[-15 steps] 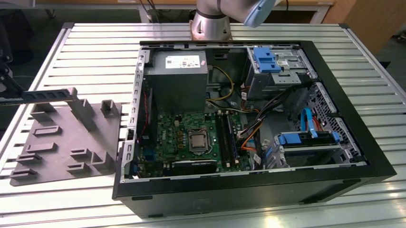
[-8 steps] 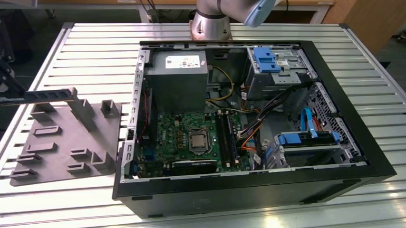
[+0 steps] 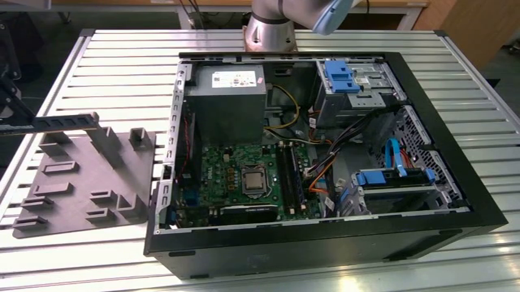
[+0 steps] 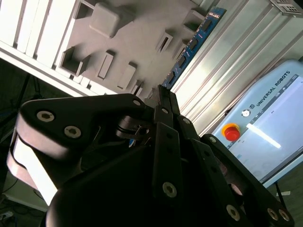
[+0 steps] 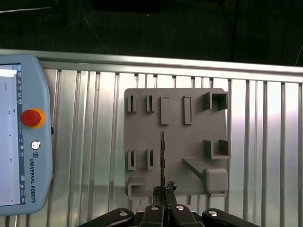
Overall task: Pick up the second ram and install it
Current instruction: 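Pick up the second ram and move it above second insertion slot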
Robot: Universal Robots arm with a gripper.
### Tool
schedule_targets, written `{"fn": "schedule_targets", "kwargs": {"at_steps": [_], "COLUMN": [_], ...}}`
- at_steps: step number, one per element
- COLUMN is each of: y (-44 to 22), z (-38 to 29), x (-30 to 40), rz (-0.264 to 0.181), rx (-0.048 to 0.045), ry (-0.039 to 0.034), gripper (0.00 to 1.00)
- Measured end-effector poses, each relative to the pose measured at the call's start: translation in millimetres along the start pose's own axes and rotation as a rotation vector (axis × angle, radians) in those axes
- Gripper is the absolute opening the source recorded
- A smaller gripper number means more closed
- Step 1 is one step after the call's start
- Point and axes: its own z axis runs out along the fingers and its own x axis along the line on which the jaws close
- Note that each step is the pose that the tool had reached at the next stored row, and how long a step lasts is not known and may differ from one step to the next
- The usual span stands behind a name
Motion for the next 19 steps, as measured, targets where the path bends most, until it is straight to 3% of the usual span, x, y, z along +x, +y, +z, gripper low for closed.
{"fn": "schedule_targets", "kwargs": {"at_steps": [19], "y": [-5.6], "z": [-0.3], "x": [0.2], "rz": [0.0], "rx": [0.0], "ry": [0.0], "gripper": [0.12]}}
